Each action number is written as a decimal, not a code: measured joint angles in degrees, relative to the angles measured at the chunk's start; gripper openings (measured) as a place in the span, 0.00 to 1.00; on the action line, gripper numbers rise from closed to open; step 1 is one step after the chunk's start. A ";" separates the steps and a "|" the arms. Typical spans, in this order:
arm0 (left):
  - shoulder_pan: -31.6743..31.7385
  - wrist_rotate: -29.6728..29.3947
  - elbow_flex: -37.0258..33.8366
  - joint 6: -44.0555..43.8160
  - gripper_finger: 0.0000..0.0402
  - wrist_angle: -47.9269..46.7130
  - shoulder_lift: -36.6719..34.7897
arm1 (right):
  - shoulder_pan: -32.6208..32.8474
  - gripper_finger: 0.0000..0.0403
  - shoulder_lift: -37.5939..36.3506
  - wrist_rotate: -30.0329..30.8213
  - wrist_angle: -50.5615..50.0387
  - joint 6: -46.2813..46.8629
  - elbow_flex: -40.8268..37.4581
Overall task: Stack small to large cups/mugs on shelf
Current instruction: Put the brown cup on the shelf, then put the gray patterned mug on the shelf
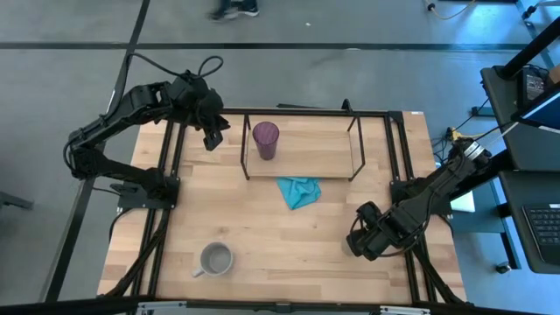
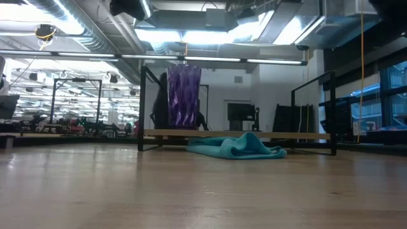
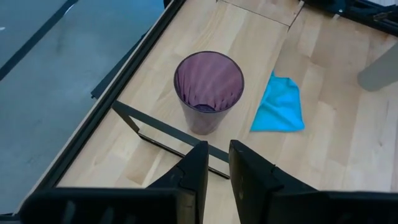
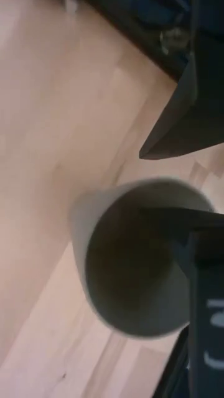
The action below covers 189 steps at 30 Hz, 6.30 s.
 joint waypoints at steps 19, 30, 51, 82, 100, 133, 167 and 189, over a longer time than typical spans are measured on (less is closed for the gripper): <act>0.19 -0.02 0.00 -0.04 0.14 0.61 0.09 | -2.23 0.09 -0.01 -0.79 3.92 -3.14 -3.34; 0.19 -0.07 0.06 -2.60 0.14 0.59 1.01 | -10.58 0.02 -0.14 -3.31 3.59 -16.61 -1.63; 1.18 -4.48 -4.94 -5.09 0.14 0.80 3.22 | -48.35 0.04 5.94 3.41 -5.07 -75.63 27.43; 1.03 -4.57 -4.96 -9.14 0.14 0.94 1.88 | -64.46 0.04 39.51 -2.25 -19.23 -94.59 60.57; 1.03 -4.59 -4.96 -9.14 0.14 0.94 1.90 | -65.20 0.04 40.23 1.15 -17.69 -94.68 60.53; -1.43 -4.75 -4.96 -6.22 0.14 -4.49 0.13 | -67.64 0.32 36.33 4.91 -16.86 -93.17 70.71; -67.03 -8.94 -30.49 -86.08 0.30 4.95 -3.77 | -65.85 0.32 27.99 4.22 -13.70 -95.13 70.49; -73.82 -10.67 -30.47 -89.98 0.30 16.62 12.54 | -65.88 0.32 28.01 3.71 -13.75 -97.60 70.49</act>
